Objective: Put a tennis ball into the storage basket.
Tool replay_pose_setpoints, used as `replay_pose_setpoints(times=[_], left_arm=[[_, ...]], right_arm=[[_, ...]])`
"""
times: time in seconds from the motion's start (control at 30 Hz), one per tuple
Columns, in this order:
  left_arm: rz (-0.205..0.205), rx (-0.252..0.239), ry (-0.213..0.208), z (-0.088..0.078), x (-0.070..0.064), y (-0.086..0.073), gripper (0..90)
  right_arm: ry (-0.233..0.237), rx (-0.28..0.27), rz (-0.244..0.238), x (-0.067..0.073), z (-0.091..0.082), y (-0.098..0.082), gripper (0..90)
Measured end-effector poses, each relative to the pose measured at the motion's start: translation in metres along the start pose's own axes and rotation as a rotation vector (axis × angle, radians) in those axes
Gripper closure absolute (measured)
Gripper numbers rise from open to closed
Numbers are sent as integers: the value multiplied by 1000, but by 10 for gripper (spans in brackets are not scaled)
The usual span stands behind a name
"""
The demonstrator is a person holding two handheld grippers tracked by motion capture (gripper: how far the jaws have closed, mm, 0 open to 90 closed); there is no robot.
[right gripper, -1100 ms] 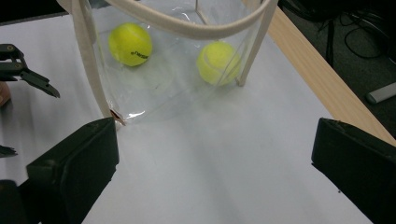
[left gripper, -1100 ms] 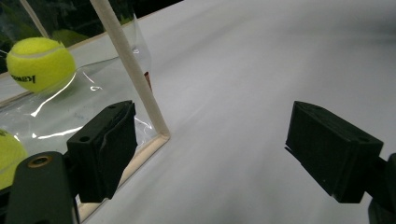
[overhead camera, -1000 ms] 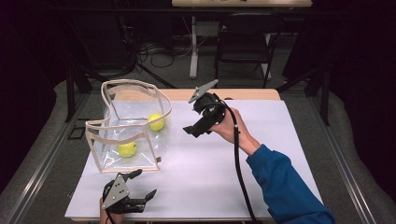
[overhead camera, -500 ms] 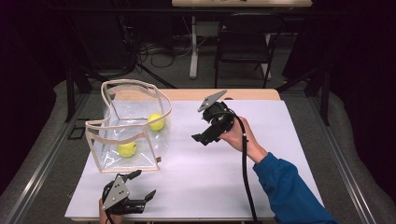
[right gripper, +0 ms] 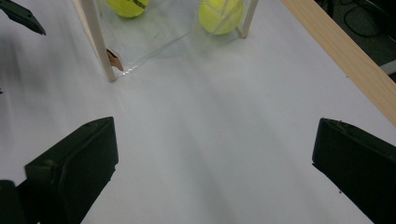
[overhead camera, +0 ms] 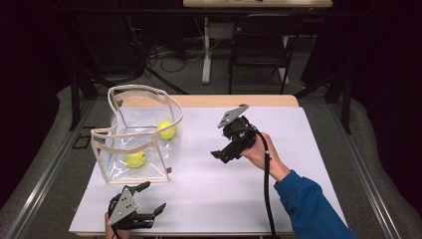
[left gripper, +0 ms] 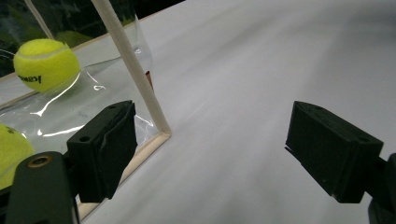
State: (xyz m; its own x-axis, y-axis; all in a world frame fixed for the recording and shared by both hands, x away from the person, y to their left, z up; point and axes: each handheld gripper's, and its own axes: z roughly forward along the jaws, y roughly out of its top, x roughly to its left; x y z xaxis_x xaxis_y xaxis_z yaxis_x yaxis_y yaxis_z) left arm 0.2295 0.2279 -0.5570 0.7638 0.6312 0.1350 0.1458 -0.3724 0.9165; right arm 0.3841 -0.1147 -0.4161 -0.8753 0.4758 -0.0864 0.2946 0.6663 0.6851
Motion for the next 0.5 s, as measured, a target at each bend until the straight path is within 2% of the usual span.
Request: replay_pose_setpoints(times=[0.23,0.5], left_arm=[[1,-7,-3,-1,0,0,159],[5,-2,-5,0,0,0,159]], right_arm=[[-6,12,7,4,1,-12,0],[-10,-3,24,9,-4,-28,0]])
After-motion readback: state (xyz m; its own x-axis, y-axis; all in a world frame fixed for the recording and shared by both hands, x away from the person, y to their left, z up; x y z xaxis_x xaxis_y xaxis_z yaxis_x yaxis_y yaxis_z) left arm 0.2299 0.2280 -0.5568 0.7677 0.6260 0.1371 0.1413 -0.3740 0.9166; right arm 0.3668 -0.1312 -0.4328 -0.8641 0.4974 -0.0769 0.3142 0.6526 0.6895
